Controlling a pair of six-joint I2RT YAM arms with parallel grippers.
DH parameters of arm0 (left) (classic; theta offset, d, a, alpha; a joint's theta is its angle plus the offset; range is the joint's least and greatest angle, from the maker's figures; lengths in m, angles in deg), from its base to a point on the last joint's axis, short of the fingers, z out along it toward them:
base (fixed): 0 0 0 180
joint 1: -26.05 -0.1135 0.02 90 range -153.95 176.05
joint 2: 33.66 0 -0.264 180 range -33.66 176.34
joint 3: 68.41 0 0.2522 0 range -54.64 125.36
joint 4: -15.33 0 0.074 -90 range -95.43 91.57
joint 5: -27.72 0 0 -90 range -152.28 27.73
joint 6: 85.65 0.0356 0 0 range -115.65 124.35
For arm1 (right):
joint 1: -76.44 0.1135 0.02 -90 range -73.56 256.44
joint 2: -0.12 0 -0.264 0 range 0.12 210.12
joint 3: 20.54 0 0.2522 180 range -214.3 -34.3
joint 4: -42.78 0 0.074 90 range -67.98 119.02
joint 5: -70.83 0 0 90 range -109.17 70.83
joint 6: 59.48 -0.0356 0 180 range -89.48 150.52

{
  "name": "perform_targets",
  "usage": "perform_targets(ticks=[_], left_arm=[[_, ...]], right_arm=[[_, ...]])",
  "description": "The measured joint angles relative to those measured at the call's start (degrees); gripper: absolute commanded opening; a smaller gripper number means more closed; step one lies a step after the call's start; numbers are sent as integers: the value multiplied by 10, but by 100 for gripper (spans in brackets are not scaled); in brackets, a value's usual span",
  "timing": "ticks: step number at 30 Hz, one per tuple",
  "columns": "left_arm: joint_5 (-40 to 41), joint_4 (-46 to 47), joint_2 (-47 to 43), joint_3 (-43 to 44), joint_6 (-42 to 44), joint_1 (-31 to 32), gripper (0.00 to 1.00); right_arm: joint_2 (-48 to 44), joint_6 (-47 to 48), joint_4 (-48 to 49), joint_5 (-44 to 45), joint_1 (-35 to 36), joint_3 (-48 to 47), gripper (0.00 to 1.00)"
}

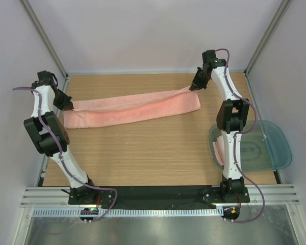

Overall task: Roll the towels
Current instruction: Fold the towel

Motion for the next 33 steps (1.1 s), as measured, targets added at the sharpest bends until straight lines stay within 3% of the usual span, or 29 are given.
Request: perform_targets(ticks=[10, 12, 14, 16, 18, 20, 21, 24, 29, 33], left_arm=[[1, -9, 79, 69, -2, 2, 1], [4, -13, 103, 93, -4, 2, 4], [7, -13, 127, 116, -9, 2, 9], [9, -20, 158, 152, -12, 2, 37], [10, -28, 192, 198, -20, 2, 54], [10, -31, 216, 235, -26, 2, 61], [11, -33, 222, 248, -28, 2, 66], [15, -38, 215, 257, -30, 3, 69], [24, -32, 137, 201, -26, 5, 68], [37, -8, 2, 74, -14, 15, 66]], right_arm=[[56, -21, 7, -8, 0, -52, 5], [68, -31, 21, -13, -1, -54, 16], [79, -46, 38, -19, -3, -54, 39], [90, -65, 67, -30, -6, -54, 62], [100, -80, 106, -38, -12, -54, 71], [103, -92, 135, -41, -19, -54, 79], [103, -94, 147, -41, -22, -54, 80], [79, -98, 192, -38, -28, -21, 80], [-39, -93, 250, -27, -33, 139, 80], [-153, -72, 275, -23, -15, 251, 60]])
